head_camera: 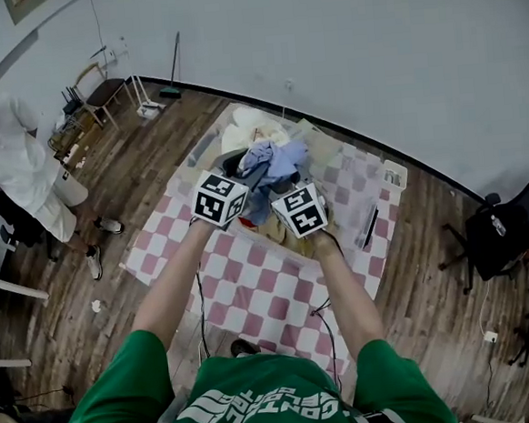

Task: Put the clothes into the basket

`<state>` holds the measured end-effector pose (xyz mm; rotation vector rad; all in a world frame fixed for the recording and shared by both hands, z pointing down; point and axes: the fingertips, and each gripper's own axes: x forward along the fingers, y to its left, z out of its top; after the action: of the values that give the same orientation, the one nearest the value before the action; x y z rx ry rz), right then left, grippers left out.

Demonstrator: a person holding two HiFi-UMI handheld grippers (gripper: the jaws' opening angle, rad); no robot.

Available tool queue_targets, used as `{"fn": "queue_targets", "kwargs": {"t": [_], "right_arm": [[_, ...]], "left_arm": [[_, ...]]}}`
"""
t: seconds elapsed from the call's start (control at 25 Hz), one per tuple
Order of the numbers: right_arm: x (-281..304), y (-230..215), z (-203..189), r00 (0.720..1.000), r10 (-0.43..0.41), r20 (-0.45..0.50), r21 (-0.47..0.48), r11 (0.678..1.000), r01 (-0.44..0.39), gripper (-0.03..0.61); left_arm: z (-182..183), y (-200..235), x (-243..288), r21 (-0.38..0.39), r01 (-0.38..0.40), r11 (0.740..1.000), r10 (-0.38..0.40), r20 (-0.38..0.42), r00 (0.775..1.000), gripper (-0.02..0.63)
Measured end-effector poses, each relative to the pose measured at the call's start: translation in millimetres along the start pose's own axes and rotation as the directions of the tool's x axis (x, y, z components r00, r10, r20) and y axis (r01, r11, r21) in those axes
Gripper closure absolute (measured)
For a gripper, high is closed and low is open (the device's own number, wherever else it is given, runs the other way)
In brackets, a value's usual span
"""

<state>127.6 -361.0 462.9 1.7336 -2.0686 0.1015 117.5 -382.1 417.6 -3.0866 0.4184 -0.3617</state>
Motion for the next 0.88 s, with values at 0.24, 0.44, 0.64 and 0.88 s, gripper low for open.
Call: {"fn": "queue_targets", "kwargs": {"t": [0.24,0.44,0.64,0.88], "right_arm": [[27,-11,-47,0.996,0.023,-0.091,0.056,0.998,-0.018,0.333],[47,-27,-93,0.982,0.038,-0.183,0.108,0.994,-0.018,0.333],[69,-32,-139,0.960,0.064,-0.274,0.152,0.988,-0.023,0.333],[91,-30,-193,0.911,0.131,-0.392,0.206,0.977,-0.052,0.333]], "left_arm": [[-47,6,41,-0.038,0.057,0.998,-0.061,-0.096,0.993,0.423],[-87,7,82,-0.084,0.125,0.989,-0.139,-0.196,0.971,0.423],[-131,8,113,-0.110,0.175,0.978,-0.200,-0.301,0.932,0.425],[-186,7,141,-0.144,0.211,0.967,-0.253,-0.419,0.872,0.425]]}}
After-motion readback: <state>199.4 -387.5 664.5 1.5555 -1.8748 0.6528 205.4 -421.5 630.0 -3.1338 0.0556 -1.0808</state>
